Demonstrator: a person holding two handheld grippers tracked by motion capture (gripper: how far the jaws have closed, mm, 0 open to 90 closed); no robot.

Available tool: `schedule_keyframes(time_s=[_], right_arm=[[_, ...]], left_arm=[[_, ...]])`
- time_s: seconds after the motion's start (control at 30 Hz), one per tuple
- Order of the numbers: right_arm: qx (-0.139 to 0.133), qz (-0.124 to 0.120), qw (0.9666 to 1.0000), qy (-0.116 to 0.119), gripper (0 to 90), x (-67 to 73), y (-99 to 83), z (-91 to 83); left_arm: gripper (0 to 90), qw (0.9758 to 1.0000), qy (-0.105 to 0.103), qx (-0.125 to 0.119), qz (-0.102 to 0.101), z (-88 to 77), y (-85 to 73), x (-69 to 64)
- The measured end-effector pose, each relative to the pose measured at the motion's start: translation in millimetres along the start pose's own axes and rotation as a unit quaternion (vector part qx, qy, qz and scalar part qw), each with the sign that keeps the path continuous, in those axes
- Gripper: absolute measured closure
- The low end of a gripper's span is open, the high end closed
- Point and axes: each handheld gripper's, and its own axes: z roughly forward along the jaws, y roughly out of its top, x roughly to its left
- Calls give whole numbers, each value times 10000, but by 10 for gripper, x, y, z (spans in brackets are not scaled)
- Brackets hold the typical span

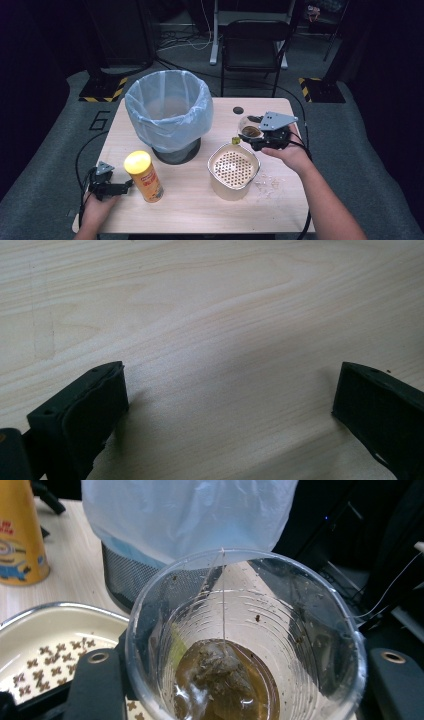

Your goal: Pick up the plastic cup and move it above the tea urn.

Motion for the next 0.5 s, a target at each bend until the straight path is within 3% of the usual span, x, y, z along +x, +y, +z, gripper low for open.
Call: schedule_keyframes(time_s=[0.27, 0.5], right_arm=[[-91, -506, 9987, -57, 337, 80, 18, 9], [-182, -632, 9978, -76, 337, 61, -57, 115]], left_arm=[[9, 10000, -1, 0, -2, 0, 0, 0], [9, 10000, -1, -1, -2, 0, 0, 0]])
